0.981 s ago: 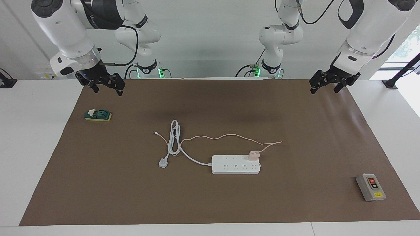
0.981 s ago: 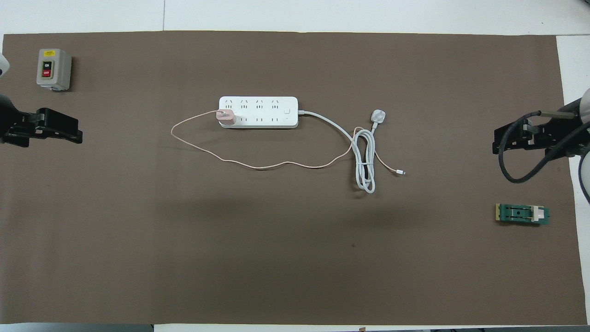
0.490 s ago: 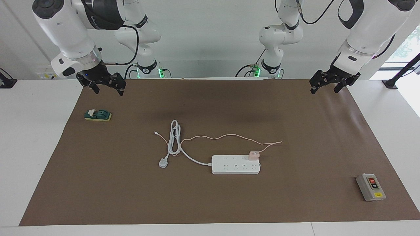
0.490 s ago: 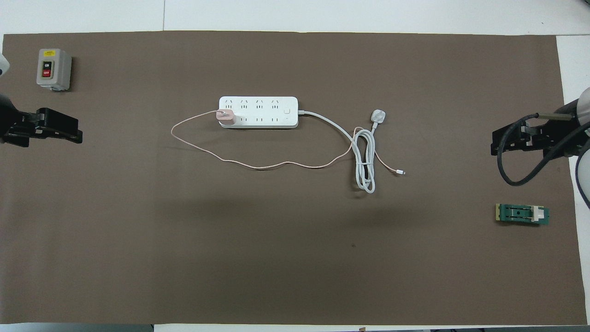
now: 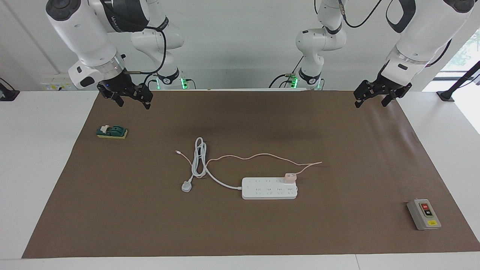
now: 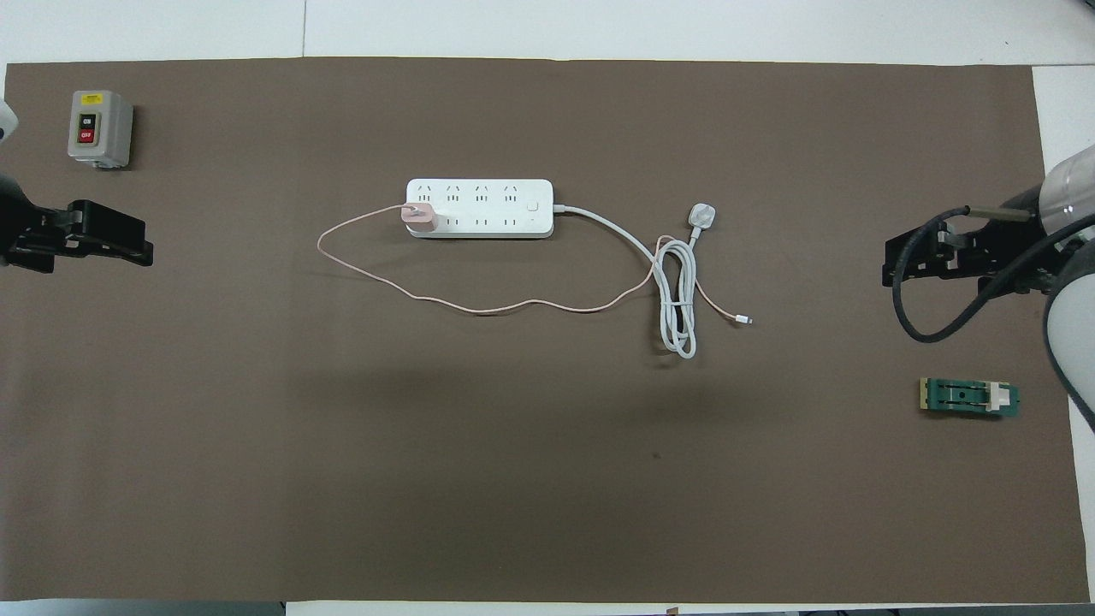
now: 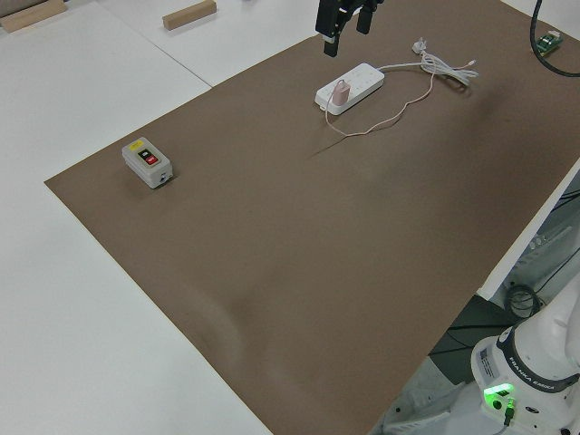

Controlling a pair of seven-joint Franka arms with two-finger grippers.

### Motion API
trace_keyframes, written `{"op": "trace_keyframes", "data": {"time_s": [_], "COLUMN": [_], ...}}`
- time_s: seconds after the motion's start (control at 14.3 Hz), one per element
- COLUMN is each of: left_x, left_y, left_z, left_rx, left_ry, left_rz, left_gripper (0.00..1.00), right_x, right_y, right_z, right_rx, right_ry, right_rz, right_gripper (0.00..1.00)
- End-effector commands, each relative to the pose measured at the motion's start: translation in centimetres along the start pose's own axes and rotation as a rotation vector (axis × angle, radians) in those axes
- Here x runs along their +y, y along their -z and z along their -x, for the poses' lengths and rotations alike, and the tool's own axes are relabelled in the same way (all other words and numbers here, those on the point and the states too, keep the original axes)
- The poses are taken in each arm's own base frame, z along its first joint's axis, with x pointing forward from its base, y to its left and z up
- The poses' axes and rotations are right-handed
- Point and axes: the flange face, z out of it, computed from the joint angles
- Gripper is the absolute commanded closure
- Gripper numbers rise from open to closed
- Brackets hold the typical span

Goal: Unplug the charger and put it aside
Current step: 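Move the right gripper toward the power strip while the left gripper rises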

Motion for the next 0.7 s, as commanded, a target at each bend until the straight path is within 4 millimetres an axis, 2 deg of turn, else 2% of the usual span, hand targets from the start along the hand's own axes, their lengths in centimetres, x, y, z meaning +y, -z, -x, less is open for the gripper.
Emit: {"op": "trace_keyframes", "data": {"time_s": [0.0,0.21,0.28,0.49,0.63], "left_x": [0.0,0.0,0.0,0.3,1.5], "left_y": [0.0,0.1,0.1,-0.5,-1.0], "left_z": [0.2,0.1,0.1,-0.3,-0.9], "left_rx": [0.017,0.021,0.023,0.015,0.009], "left_ry": [-0.007,-0.005,-0.004,0.031,0.065], "left_rz": [-0.013,-0.012,-0.012,-0.011,-0.008], "left_gripper": [0.00,0.00,0.00,0.00,0.00], "right_x": [-0.2,-1.0,-1.3,-3.5,-4.7], "right_y": [0.0,-0.6,-1.5,-3.2,-4.3], "right_z": [0.5,0.1,-0.4,-2.0,-2.7], "right_rx": [-0.016,-0.083,-0.122,-0.131,-0.165], "right_ry": [-0.265,-0.581,-0.679,-0.958,-1.074], "right_rz": [-0.047,-0.117,-0.132,-0.161,-0.196], "right_gripper": [0.00,0.00,0.00,0.00,0.00]}}
